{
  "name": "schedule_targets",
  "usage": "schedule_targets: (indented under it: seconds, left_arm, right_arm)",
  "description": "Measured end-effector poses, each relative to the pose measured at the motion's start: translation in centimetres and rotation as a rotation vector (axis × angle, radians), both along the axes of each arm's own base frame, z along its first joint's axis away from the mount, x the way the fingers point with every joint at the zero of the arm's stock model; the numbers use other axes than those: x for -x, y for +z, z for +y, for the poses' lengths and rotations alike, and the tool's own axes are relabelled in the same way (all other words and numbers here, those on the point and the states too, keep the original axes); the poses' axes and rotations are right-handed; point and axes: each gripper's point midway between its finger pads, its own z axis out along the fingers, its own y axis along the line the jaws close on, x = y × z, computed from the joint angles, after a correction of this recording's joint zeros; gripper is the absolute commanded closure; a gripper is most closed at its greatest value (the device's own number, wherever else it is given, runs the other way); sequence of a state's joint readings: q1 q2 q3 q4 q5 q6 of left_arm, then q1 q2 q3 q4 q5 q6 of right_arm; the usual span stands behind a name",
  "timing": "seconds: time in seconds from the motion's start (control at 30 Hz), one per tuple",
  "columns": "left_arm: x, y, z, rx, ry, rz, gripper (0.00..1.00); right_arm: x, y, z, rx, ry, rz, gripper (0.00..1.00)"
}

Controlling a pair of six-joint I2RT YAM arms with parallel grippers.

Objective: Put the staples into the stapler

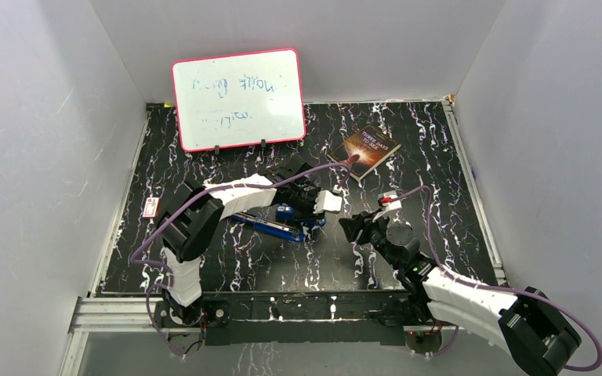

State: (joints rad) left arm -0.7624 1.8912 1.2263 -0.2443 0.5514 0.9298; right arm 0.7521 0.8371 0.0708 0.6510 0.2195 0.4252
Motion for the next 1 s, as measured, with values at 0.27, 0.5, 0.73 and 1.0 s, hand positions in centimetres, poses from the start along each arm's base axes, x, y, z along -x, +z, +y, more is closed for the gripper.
schedule_targets:
  seconds: [0.27,0.5,0.73,1.0]
  left_arm:
    - [-0.8,0.9,-0.2,0.011,0.070,-0.005,1.00]
    - [-2.5,6.3,-1.4,0.156,0.232,-0.050,1.00]
    - [-3.5,14.6,-1.8,0.402,0.466,-0.043,1.00]
    - [-4.5,17.2,-1.4,0.522,0.746,0.111,1.00]
  right_arm:
    - [-0.9,0.6,-1.3,-0.061,-0.119,0.017,0.38]
    - [-2.2,2.8,-2.6,-0.173,-0.256,0.019,0.35]
    - [-3.8,10.3,-2.2,-0.315,-0.297,-0.073,0.31]
    - [-3.7,17.0,-1.5,-0.444,-0.255,-0.154,0.30]
